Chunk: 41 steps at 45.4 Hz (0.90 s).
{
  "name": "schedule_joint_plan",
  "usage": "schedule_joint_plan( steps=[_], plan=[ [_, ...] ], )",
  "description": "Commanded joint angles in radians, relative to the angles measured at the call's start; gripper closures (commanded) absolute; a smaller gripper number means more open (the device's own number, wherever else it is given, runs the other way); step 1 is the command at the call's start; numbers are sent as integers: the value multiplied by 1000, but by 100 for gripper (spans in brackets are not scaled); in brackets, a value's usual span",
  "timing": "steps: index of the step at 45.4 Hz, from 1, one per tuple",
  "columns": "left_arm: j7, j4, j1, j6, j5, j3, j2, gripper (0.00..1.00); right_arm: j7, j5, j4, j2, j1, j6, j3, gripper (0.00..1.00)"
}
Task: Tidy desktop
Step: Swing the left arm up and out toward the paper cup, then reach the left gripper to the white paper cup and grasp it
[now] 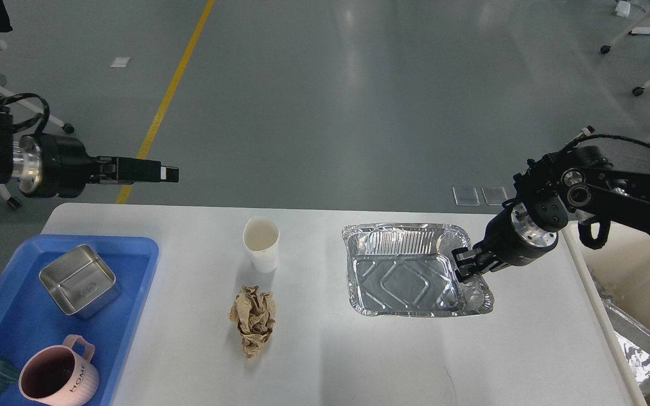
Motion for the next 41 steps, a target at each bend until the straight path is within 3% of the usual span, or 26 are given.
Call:
schedule_joint_plan(
  steps=[1, 19, 29, 32, 41],
  plan=[
    [0, 128, -63, 53, 73, 109, -123, 9, 0, -1, -8, 1, -11, 0, 0, 100],
    [3, 458, -170, 245, 98, 477, -400, 17, 0, -2, -10, 1, -29, 0, 1, 100],
    [8, 585, -175, 309, 95, 516, -509, 17, 0, -1, -10, 0, -32, 0, 1, 100],
    [32, 613, -175, 323, 95, 516, -536, 17, 0, -2, -10, 0, -38, 2, 1, 100],
    [63, 639, -170, 329, 95, 528, -562, 29, 0, -2, -11, 0, -41, 2, 1, 100]
  ],
)
